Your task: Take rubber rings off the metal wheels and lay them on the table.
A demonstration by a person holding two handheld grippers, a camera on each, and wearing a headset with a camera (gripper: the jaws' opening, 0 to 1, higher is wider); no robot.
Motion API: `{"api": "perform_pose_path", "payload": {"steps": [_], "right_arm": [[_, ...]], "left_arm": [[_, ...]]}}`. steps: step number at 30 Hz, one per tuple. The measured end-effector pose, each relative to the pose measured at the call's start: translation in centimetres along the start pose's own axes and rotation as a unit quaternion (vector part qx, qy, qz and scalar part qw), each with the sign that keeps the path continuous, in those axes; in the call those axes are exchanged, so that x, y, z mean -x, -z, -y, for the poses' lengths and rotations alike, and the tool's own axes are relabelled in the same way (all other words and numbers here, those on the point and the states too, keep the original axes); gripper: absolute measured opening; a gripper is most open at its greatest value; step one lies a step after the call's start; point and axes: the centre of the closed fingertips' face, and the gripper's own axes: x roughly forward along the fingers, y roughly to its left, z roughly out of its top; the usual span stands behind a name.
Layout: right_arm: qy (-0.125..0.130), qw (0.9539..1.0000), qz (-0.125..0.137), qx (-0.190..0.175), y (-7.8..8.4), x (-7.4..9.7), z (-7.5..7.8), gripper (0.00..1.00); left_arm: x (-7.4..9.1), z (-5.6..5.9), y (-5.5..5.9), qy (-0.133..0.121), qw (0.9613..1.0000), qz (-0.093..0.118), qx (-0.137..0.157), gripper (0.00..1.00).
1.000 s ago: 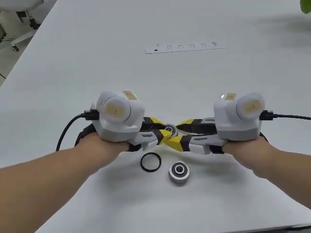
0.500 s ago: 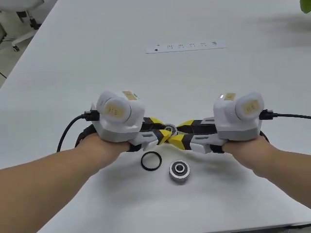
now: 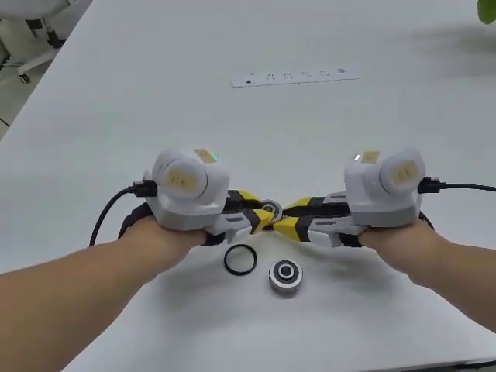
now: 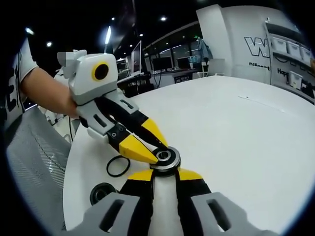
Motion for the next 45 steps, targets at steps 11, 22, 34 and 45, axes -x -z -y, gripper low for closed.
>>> {"api": "perform_pose_path", "payload": {"steps": [11,22,34,45], "right_arm": [[0.002,0.9998,-0.006,-0.02,0.4,-0.1,0.3,0.02],[0.011,0.9987,0.002,-0.051,0.2,0.5,0.8,0.0],[0.03,0.9957,0.029,-0.082,-0.6,0.9,1.5,0.0],[0.024,0.9967,0.031,-0.072,-1.1,0.8,1.1,0.0]], "left_arm": [[0.1,0.0,0.1,-0.005,1.0,0.002,-0.001,0.12],[0.1,0.0,0.1,-0.01,0.9999,0.0,-0.007,0.12],[0.1,0.1,0.1,-0.011,0.9999,-0.001,-0.001,0.11],[0.1,0.1,0.1,-0.014,0.9999,-0.001,-0.002,0.11]]}}
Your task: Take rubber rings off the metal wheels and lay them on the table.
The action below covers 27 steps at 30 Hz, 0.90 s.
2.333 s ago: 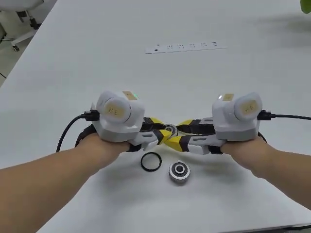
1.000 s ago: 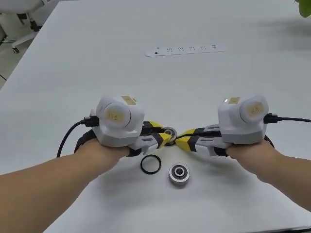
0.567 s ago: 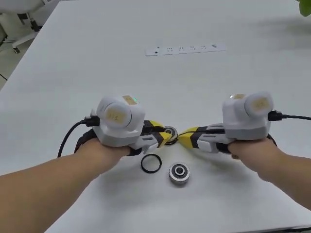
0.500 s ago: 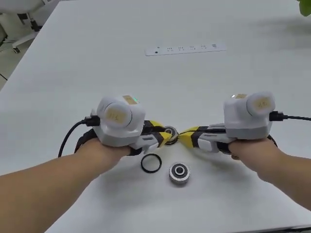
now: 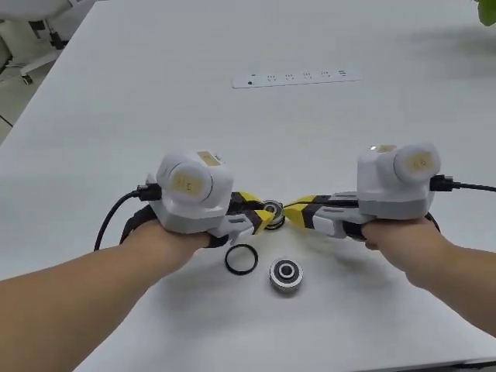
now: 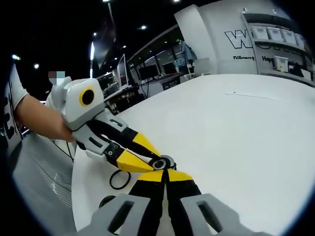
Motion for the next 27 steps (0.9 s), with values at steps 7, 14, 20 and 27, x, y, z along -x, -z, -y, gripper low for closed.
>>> {"api": "perform_pose_path", "payload": {"steps": [7,14,20,27], "right_arm": [[-0.008,0.9998,-0.004,0.019,0.0,-0.1,-0.5,0.0],[-0.013,0.9999,0.0,0.011,0.0,0.0,-0.6,0.0],[-0.018,0.9998,0.006,-0.009,0.1,0.2,-0.7,0.0],[-0.026,0.9995,0.008,-0.013,-0.1,0.1,-1.3,0.0]], "left_arm": [[0.0,0.0,0.0,0.001,1.0,-0.001,-0.002,0.11],[0.0,0.1,0.0,0.004,1.0,-0.002,-0.004,0.11],[0.0,0.1,0.1,0.005,1.0,-0.003,-0.008,0.11],[0.0,0.1,0.1,0.006,0.9999,-0.003,-0.008,0.11]]}}
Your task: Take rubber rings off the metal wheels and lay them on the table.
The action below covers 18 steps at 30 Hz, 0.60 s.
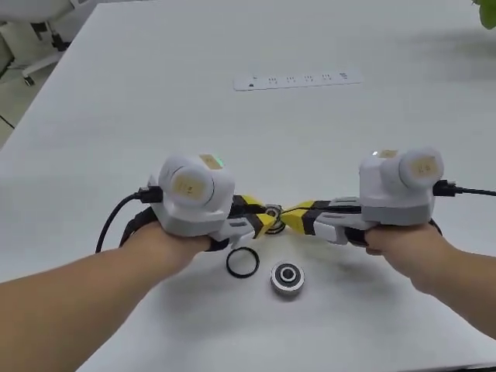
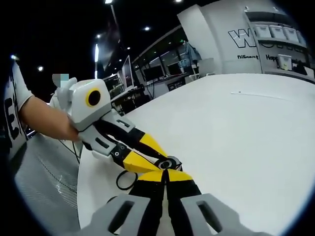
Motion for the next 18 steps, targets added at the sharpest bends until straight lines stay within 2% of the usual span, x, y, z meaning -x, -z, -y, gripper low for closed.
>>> {"api": "perform_pose_path", "payload": {"steps": [4,5,8,13,18], "right_arm": [[-0.004,1.0,0.002,0.001,-0.1,-0.1,-0.3,0.0],[-0.008,0.9999,0.008,-0.01,-0.3,-0.2,-0.5,0.0],[-0.02,0.9998,0.004,0.005,-0.3,-0.3,-1.2,0.0],[-0.014,0.9999,0.004,0.009,-0.4,-0.3,-0.8,0.0],[-0.01,0.9998,0.004,0.018,-0.5,-0.2,-0.5,0.0]], "left_arm": [[0.0,0.0,0.0,0.0,1.0,-0.001,-0.001,0.11],[0.0,0.0,0.0,0.001,1.0,-0.001,-0.002,0.11],[0.1,-0.1,0.0,-0.004,1.0,0.0,0.0,0.11],[0.1,0.0,-0.1,-0.006,1.0,0.0,0.001,0.11],[0.2,0.1,-0.1,-0.014,0.9998,-0.001,-0.013,0.12]]}}
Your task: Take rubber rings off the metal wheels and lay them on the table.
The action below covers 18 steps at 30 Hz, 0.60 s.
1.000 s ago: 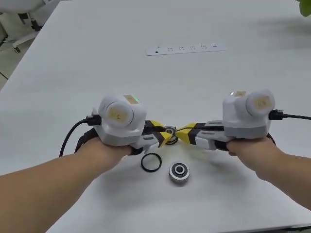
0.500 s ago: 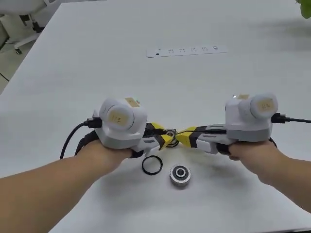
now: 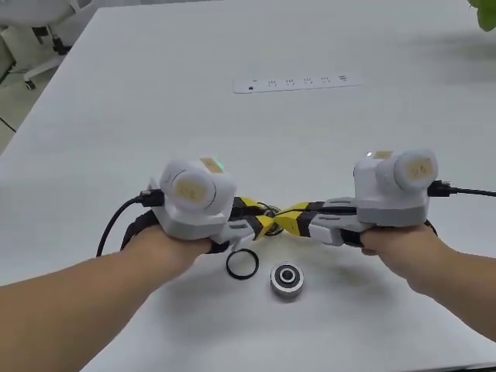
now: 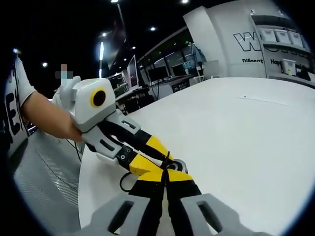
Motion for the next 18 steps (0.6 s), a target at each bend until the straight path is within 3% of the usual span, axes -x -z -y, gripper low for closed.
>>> {"api": "perform_pose_path", "payload": {"steps": [8,10,18], "right_arm": [[0.005,1.0,0.005,-0.001,-0.4,0.4,0.3,0.0],[0.004,1.0,0.008,-0.002,-0.6,0.4,0.2,0.0],[-0.001,0.9996,0.025,-0.012,-1.8,0.6,-0.3,0.0]], "left_arm": [[0.2,-0.2,0.0,0.007,1.0,-0.001,0.007,0.13],[0.5,-0.2,-0.2,0.006,1.0,0.001,-0.003,0.12],[2.1,-0.7,-1.6,0.003,0.9996,0.028,0.003,0.2]]}}
